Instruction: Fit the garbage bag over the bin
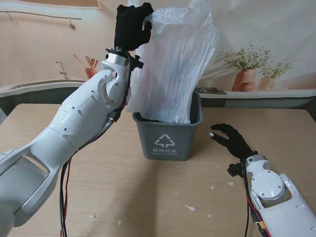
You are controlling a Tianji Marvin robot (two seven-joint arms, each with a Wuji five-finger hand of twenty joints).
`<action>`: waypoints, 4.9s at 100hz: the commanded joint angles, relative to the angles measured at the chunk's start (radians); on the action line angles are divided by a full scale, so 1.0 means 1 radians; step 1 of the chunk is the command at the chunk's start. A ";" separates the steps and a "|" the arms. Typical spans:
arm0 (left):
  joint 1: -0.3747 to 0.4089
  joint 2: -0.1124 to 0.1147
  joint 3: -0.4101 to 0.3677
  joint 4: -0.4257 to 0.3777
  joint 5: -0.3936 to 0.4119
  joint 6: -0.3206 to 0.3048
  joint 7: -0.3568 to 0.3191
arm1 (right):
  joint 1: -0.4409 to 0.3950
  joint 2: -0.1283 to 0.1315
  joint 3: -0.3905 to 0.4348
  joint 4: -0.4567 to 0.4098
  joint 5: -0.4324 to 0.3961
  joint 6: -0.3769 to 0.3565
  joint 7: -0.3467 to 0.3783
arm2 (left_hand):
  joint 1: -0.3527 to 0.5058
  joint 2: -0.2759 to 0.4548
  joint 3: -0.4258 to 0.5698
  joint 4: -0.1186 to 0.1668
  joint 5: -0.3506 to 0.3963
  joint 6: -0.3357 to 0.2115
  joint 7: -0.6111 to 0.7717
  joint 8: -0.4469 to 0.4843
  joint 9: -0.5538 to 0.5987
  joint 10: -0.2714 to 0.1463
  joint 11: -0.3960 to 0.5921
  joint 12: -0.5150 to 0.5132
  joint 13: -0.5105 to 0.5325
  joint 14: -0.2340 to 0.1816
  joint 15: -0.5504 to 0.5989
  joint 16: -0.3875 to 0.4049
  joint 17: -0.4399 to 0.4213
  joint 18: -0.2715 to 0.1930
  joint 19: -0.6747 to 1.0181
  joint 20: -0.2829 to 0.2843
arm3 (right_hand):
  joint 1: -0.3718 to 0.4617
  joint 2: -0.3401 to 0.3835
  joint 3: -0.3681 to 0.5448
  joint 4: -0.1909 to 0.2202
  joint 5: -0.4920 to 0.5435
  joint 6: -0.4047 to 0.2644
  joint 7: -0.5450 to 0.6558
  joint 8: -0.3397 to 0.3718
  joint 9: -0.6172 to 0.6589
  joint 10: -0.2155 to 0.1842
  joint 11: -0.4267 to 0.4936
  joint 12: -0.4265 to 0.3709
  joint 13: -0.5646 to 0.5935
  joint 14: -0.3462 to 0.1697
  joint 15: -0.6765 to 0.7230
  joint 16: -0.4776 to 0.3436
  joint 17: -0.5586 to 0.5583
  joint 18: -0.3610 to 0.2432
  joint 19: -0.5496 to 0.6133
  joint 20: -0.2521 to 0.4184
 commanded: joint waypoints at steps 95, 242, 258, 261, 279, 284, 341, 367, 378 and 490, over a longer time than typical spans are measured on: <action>-0.018 0.023 0.061 0.146 0.142 -0.252 0.081 | 0.008 -0.008 -0.011 0.014 -0.001 -0.001 0.009 | 0.092 0.032 -0.023 -0.066 -0.033 0.013 -0.003 -0.008 -0.026 -0.020 0.001 -0.065 -0.052 0.017 0.012 -0.058 -0.020 -0.004 0.032 0.004 | 0.012 0.030 -0.024 0.032 0.001 0.009 -0.008 0.011 -0.027 -0.029 0.022 0.007 -0.001 -0.010 0.007 0.011 0.001 -0.013 0.015 0.016; 0.031 0.042 0.167 0.147 0.273 -0.296 0.208 | 0.018 -0.008 -0.028 0.021 -0.012 0.009 0.007 | 0.052 -0.024 0.038 -0.060 0.029 0.020 -0.071 -0.045 -0.005 0.001 -0.005 -0.138 -0.061 0.041 0.051 -0.113 -0.017 0.025 0.035 0.002 | 0.013 0.034 -0.026 0.032 0.000 0.012 -0.007 0.013 -0.027 -0.032 0.019 0.005 -0.006 -0.024 0.006 0.010 0.001 -0.023 0.011 0.012; 0.096 0.072 0.128 0.062 0.285 -0.276 0.158 | 0.018 -0.008 -0.026 0.022 -0.012 0.006 0.004 | 0.043 -0.031 0.045 -0.057 0.035 0.017 -0.075 -0.048 0.005 -0.003 -0.010 -0.139 -0.047 0.037 0.049 -0.116 -0.008 0.027 0.038 0.005 | 0.013 0.033 -0.026 0.032 -0.001 0.012 -0.007 0.013 -0.026 -0.031 0.021 0.007 -0.005 -0.024 0.007 0.011 0.001 -0.023 0.011 0.012; 0.105 0.079 0.122 0.044 0.293 -0.273 0.151 | 0.018 -0.009 -0.026 0.022 -0.012 0.007 0.003 | 0.040 -0.034 0.047 -0.057 0.039 0.015 -0.076 -0.050 0.007 -0.003 -0.012 -0.139 -0.045 0.036 0.049 -0.116 -0.006 0.027 0.039 0.005 | 0.013 0.033 -0.026 0.032 -0.001 0.012 -0.007 0.013 -0.026 -0.031 0.021 0.007 -0.006 -0.023 0.007 0.011 0.001 -0.023 0.011 0.012; 0.171 0.120 0.074 -0.073 0.332 -0.249 0.098 | 0.016 -0.009 -0.026 0.019 -0.014 0.008 0.000 | 0.020 -0.044 0.063 -0.050 0.046 0.001 -0.081 -0.053 0.024 -0.014 -0.026 -0.130 -0.025 0.022 0.043 -0.114 0.008 0.019 0.044 0.010 | 0.013 0.033 -0.027 0.032 -0.003 0.007 -0.006 0.013 -0.027 -0.031 0.022 0.007 -0.005 -0.024 0.007 0.011 0.001 -0.023 0.011 0.012; 0.188 0.136 0.062 -0.106 0.352 -0.244 0.079 | 0.017 -0.009 -0.026 0.020 -0.015 0.006 0.000 | 0.012 -0.045 0.066 -0.048 0.048 -0.003 -0.083 -0.054 0.029 -0.021 -0.027 -0.124 -0.018 0.013 0.043 -0.112 0.014 0.016 0.046 0.012 | 0.014 0.033 -0.026 0.032 -0.003 0.003 -0.005 0.013 -0.027 -0.031 0.022 0.007 -0.004 -0.023 0.007 0.011 0.001 -0.022 0.011 0.012; 0.380 0.228 -0.073 -0.370 0.448 -0.239 -0.105 | -0.031 -0.020 0.029 -0.054 -0.079 -0.138 -0.111 | -0.055 -0.040 0.058 -0.023 0.037 -0.053 -0.110 -0.060 0.038 -0.061 -0.069 -0.078 -0.005 -0.053 0.020 -0.096 0.025 -0.016 0.049 0.018 | 0.062 -0.010 -0.021 0.036 0.065 -0.113 0.033 0.034 -0.018 -0.032 0.106 0.041 0.016 -0.014 0.033 0.024 0.022 -0.010 0.017 0.011; 0.428 0.234 -0.106 -0.395 0.438 -0.237 -0.135 | -0.092 -0.020 0.126 -0.178 -0.257 -0.323 -0.215 | -0.044 -0.021 0.025 -0.025 0.028 -0.064 -0.117 -0.056 0.030 -0.067 -0.094 -0.049 -0.015 -0.064 -0.003 -0.091 0.027 -0.029 0.039 0.013 | 0.073 -0.081 0.006 0.035 0.158 -0.268 0.033 0.047 0.006 -0.038 0.112 0.043 0.027 -0.009 0.057 0.037 0.049 0.016 0.025 0.007; 0.433 0.235 -0.108 -0.394 0.440 -0.239 -0.132 | -0.099 -0.022 0.160 -0.220 -0.373 -0.401 -0.288 | -0.044 -0.017 0.022 -0.024 0.028 -0.067 -0.118 -0.055 0.031 -0.072 -0.099 -0.044 -0.014 -0.070 -0.004 -0.087 0.027 -0.031 0.038 0.012 | 0.044 -0.134 0.074 0.035 0.114 -0.330 0.030 0.062 -0.030 -0.070 0.119 0.043 0.008 -0.024 0.065 0.041 0.043 0.018 0.028 0.008; 0.459 0.238 -0.131 -0.419 0.432 -0.243 -0.157 | 0.011 0.037 -0.006 -0.454 -0.723 -0.586 -0.206 | -0.036 -0.007 0.002 -0.022 0.025 -0.072 -0.126 -0.055 0.029 -0.092 -0.130 -0.026 -0.022 -0.103 -0.049 -0.087 0.025 -0.099 0.019 -0.004 | -0.025 -0.306 0.225 0.023 -0.051 -0.214 0.094 0.080 0.000 -0.242 0.115 0.054 -0.008 -0.090 0.035 0.026 0.037 0.029 -0.010 -0.057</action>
